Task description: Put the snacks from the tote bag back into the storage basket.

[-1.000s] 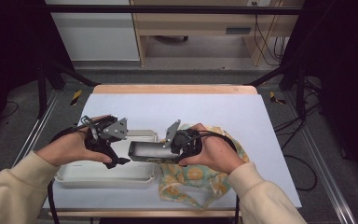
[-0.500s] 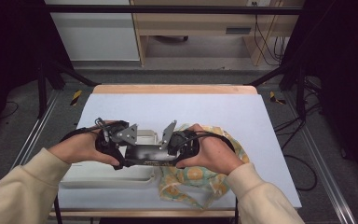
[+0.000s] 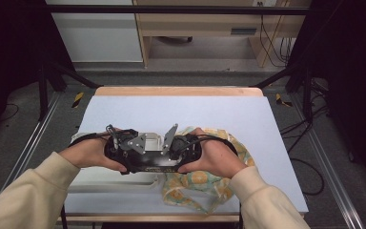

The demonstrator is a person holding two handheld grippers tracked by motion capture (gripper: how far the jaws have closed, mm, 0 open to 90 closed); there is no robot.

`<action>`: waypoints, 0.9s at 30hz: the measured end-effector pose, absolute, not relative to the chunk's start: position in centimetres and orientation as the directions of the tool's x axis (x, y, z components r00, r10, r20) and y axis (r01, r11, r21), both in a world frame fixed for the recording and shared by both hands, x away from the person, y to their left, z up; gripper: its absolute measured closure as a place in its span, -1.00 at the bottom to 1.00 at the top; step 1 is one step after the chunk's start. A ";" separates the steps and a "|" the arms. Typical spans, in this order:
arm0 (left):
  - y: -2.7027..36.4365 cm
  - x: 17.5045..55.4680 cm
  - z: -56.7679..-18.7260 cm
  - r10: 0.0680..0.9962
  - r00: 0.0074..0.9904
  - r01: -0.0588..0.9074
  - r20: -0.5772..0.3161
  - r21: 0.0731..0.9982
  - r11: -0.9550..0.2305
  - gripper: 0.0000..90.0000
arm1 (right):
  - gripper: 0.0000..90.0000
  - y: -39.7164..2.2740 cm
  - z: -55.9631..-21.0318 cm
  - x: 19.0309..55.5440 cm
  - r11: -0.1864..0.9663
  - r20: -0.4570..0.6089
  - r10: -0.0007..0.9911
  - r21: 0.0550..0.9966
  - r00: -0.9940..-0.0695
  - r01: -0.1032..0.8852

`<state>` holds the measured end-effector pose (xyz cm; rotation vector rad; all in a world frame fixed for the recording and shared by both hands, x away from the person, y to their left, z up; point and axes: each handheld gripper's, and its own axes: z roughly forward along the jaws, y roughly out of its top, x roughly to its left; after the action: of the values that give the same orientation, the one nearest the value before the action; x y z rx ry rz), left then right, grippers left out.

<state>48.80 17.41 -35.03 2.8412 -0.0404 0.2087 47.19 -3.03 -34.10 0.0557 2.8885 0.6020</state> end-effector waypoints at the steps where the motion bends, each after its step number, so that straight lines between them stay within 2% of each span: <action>1: 17.4 48.8 -35.0 -0.014 0.989 -0.056 0.149 0.281 -0.958 -0.22 | -0.04 -3.0 -34.1 47.2 0.918 -0.175 0.075 0.397 -0.982 -0.001; 4: 17.3 48.8 -35.2 -0.020 0.989 -0.061 0.147 0.279 -0.958 -0.11 | -0.04 -3.0 -34.1 47.1 0.920 -0.172 0.072 0.391 -0.982 -0.001; 20: 17.3 48.3 -35.6 -0.041 0.979 -0.089 0.198 0.238 -0.967 -0.04 | -0.09 -3.2 -34.9 46.9 0.909 -0.189 0.084 0.417 -0.978 -0.003; 21: 17.4 48.3 -35.6 -0.032 0.978 -0.080 0.204 0.232 -0.969 -0.04 | -0.23 -3.2 -34.8 46.8 0.906 -0.203 0.105 0.424 -0.974 0.009; 22: 17.4 48.3 -35.6 -0.032 0.978 -0.080 0.204 0.232 -0.969 -0.03 | -0.23 -3.2 -34.8 46.8 0.906 -0.203 0.105 0.424 -0.974 0.009; 24: 17.8 48.4 -35.7 -0.030 0.979 -0.076 0.200 0.226 -0.971 -0.03 | -0.44 -3.6 -34.6 46.8 0.903 -0.215 0.136 0.427 -0.967 0.032; 27: 18.4 48.3 -35.5 -0.043 0.980 -0.088 0.196 0.232 -0.969 -0.03 | -0.58 -4.5 -34.3 46.6 0.886 -0.228 0.187 0.460 -0.955 0.063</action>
<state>48.32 18.40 -35.54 2.8844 -0.0969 0.2773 46.55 -4.50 -34.32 0.1885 2.7873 0.6672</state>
